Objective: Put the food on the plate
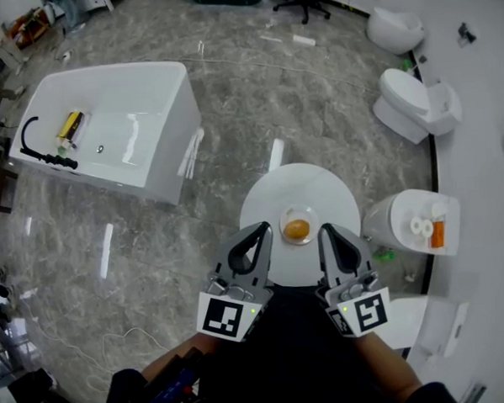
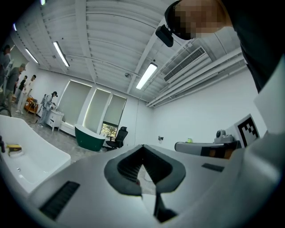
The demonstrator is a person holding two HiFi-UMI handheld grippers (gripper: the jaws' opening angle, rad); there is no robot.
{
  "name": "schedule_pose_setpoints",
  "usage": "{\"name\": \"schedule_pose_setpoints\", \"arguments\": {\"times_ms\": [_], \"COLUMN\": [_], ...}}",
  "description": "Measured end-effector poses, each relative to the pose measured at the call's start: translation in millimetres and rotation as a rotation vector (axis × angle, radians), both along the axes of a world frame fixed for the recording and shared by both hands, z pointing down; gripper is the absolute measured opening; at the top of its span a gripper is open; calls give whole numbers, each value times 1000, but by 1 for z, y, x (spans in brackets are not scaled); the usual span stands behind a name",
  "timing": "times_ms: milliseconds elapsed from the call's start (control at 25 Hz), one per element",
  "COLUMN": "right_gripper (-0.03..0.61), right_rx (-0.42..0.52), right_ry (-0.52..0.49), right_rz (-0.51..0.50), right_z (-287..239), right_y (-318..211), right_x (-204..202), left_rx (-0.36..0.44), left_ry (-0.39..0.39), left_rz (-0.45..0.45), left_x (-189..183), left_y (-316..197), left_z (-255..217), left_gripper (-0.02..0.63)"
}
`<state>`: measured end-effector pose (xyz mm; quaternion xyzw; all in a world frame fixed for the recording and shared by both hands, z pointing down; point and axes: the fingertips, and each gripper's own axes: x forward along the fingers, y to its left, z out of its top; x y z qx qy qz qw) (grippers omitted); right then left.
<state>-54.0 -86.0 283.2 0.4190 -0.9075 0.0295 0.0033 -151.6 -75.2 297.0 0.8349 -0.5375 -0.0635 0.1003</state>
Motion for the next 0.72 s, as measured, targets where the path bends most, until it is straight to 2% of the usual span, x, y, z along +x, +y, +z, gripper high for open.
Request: {"name": "schedule_pose_setpoints", "arguments": {"times_ms": [720], "right_gripper": [8], "right_rx": [-8], "right_ry": [41], "right_rz": [11], "right_z": [8], "right_y": [-15], "right_x": [11], "left_rx": [-22], "left_ry": [-4], "left_rz": [-15], "left_x": [9], "left_y": [-12], "left_z": [5], "left_gripper": [0]}}
